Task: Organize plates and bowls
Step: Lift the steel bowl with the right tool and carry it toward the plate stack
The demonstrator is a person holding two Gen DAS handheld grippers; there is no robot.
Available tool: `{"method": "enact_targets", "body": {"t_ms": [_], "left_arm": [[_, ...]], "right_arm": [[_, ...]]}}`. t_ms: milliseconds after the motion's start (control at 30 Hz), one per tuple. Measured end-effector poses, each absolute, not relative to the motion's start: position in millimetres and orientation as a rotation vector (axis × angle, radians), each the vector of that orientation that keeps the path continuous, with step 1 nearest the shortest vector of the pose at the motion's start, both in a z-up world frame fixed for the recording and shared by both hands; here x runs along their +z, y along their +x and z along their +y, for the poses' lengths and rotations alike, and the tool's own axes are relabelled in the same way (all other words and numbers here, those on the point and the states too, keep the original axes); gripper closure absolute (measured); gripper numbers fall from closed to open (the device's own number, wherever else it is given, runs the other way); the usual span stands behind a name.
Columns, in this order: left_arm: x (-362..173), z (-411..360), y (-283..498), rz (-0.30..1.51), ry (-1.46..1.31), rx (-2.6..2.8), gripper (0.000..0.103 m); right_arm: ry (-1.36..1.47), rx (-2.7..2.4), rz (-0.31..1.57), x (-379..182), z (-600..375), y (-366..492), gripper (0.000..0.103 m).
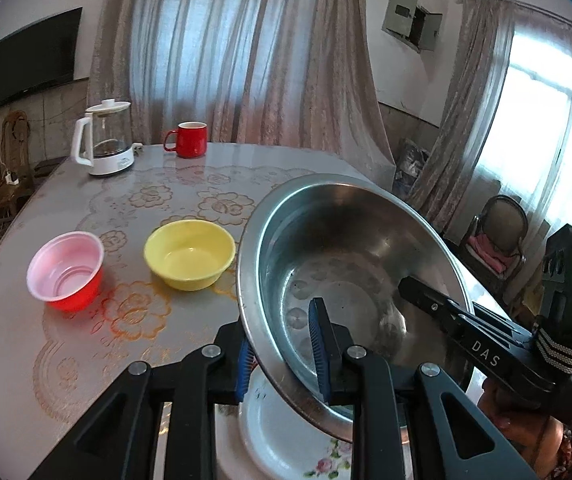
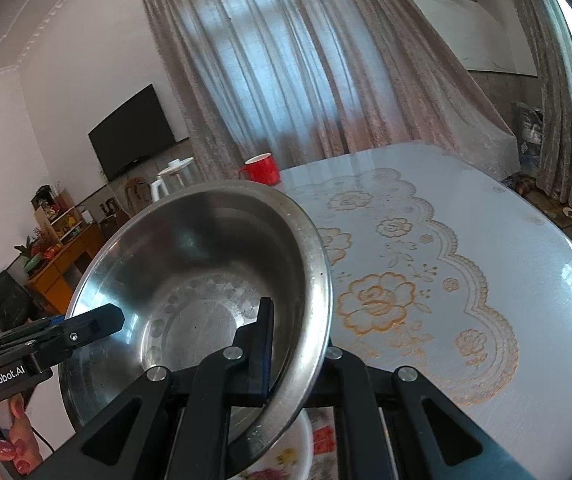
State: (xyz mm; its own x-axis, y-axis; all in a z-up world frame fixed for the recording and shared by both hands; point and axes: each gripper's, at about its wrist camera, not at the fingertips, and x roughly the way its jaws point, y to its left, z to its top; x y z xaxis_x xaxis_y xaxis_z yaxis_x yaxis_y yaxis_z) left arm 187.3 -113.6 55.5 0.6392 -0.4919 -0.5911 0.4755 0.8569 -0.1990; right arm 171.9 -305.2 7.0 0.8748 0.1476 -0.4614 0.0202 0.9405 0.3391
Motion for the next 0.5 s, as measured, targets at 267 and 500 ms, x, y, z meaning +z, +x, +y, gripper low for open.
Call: {"method": "enact_targets", "body": {"t_ms": [267,500], "left_arm": [[49,-77,171,0.683,-0.065,-0.512,0.079],[40,-48,160,0.690,-0.086,-0.462,0.078]], "right_arm": [[0.335,0.129,0.515,12,-273,163,0.095],[0.312,0.190,0.536,11,-238,160,0.095]]}}
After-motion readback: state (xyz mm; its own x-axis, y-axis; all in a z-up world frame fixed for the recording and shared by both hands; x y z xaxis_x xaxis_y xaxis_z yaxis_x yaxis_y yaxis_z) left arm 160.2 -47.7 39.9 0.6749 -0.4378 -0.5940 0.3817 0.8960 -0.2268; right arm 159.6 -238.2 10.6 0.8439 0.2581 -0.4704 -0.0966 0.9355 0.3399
